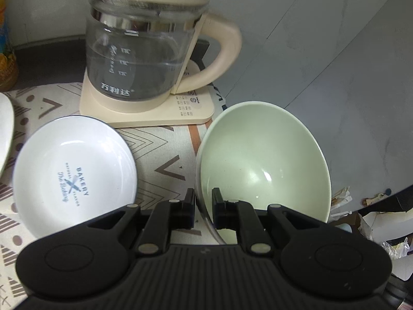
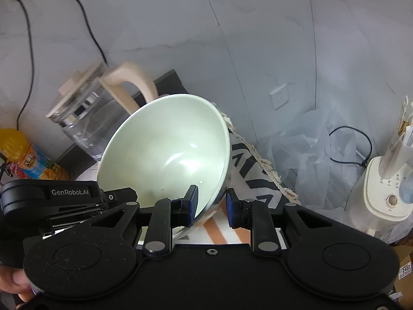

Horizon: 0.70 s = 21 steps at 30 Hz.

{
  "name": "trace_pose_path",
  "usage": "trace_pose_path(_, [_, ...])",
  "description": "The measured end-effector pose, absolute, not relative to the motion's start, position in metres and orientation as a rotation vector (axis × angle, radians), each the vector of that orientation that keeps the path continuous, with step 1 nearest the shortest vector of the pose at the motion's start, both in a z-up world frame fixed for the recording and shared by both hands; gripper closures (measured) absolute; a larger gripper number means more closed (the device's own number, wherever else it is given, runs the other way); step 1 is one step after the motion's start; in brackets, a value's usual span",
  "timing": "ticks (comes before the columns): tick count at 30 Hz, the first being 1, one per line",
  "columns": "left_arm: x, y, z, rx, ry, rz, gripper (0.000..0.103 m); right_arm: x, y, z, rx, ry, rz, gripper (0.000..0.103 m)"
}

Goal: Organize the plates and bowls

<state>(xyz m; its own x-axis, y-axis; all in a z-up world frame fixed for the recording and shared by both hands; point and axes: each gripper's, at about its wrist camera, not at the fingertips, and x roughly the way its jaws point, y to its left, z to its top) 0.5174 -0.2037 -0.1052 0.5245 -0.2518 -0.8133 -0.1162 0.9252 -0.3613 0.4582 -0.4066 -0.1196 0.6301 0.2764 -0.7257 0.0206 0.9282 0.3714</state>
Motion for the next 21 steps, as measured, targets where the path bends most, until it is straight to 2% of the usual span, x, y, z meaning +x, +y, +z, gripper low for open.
trace_pose_path(21, [0.437,-0.163,-0.077,-0.391,0.994,-0.096,0.092,0.378,-0.371,-0.082,0.351,0.821,0.154,0.080])
